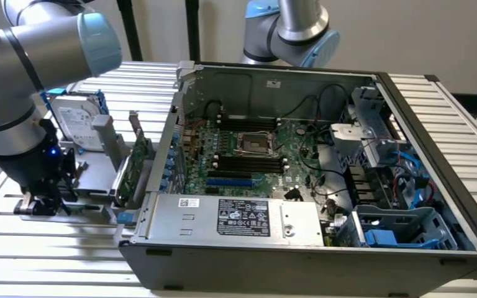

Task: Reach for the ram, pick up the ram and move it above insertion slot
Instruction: 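Pick up the ram and move it above insertion slot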

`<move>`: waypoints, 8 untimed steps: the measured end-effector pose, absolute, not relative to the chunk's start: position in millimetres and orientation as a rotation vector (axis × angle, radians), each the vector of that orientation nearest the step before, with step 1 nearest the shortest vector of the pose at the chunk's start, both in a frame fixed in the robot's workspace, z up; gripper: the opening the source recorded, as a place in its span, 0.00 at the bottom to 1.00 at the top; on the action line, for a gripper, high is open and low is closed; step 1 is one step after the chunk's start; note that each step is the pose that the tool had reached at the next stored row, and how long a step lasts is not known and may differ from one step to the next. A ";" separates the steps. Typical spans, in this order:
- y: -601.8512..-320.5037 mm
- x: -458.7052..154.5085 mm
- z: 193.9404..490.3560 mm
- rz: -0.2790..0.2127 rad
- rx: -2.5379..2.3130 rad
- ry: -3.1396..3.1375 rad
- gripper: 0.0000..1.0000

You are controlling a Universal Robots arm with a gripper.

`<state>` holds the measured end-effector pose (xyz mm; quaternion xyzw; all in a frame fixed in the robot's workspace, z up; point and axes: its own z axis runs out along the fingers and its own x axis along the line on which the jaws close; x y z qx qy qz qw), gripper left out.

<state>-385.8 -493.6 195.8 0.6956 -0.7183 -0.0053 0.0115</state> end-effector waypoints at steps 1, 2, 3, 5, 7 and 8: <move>-493.6 -385.4 195.6 -0.017 2.170 -2.239 0.36; -493.5 -385.1 195.4 -0.017 2.171 -2.238 0.36; -493.5 -384.9 195.2 -0.017 2.172 -2.236 0.36; -493.6 -384.4 195.0 -0.018 2.174 -2.233 0.36; -493.5 -384.1 194.8 -0.018 2.176 -2.231 0.36; -493.6 -384.0 194.8 -0.019 2.176 -2.230 0.36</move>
